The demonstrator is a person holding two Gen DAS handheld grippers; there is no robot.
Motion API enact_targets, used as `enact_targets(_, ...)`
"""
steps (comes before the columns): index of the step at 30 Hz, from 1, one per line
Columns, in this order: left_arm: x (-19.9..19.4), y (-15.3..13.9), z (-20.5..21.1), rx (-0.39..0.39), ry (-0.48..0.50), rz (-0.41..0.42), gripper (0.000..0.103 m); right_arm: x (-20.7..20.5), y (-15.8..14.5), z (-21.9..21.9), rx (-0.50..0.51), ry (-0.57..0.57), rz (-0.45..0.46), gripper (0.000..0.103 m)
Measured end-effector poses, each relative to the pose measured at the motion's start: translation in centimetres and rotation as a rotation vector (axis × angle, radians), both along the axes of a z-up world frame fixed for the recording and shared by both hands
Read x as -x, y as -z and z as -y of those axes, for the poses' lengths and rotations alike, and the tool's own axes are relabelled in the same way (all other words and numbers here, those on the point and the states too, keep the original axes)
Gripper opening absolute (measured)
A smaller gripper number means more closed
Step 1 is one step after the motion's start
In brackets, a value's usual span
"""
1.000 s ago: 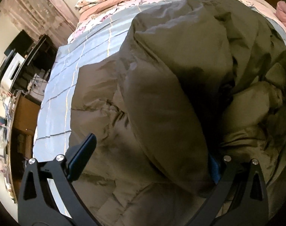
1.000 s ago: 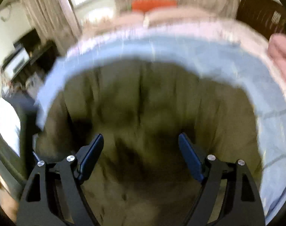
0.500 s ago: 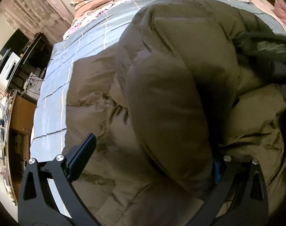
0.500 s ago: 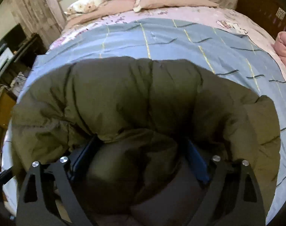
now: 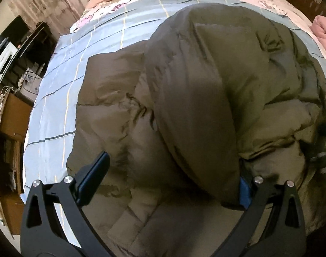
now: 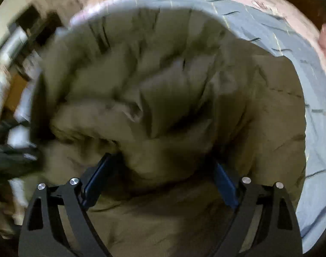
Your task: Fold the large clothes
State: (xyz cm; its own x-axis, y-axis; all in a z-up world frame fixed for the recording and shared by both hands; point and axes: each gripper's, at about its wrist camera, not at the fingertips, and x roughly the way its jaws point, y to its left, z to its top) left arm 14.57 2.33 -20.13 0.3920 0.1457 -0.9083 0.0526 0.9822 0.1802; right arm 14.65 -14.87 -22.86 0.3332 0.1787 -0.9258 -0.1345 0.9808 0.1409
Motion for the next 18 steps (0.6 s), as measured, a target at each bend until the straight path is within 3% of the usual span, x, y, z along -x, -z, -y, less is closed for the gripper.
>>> enact_targets(2,0.2,-1.2,-0.6,0.033,-0.009,0.036,0.101,-0.2,0.1,-0.1,-0.015,0.006,0.034,0.090)
enact_targets(4,1.1,-3.3,-1.8,0.096,-0.008,0.073,0.101,0.1,-1.1,1.1,-0.110,0.054,0.031,0.090)
enact_targets(6,2.2,-5.0,-3.6,0.166,0.011,0.073,0.101,1.3,-3.0,2.6,-0.205,0.079,0.017,0.091)
enact_targets(8,3.2,-5.7,-4.8,0.199,0.046,0.063,0.101,3.2,-5.0,4.5,-0.210,0.084,0.021,0.096)
enact_targets(10,4.9,-5.8,-6.3,0.120,0.072,0.060,0.101,5.9,-6.2,7.2,-0.197,0.133,0.022,0.100)
enact_targets(13,7.6,-3.5,-8.9,-0.051,0.059,0.004,0.101,9.3,-5.5,11.8,-0.199,0.246,-0.073,0.100)
enact_targets(16,9.1,0.4,-12.4,-0.076,0.001,-0.158,0.101,12.8,-3.1,16.3,-0.156,0.404,-0.213,0.100)
enact_targets(18,9.8,2.2,-14.4,-0.054,-0.050,-0.246,0.101,15.1,-0.9,18.6,-0.204,0.537,-0.320,0.100)
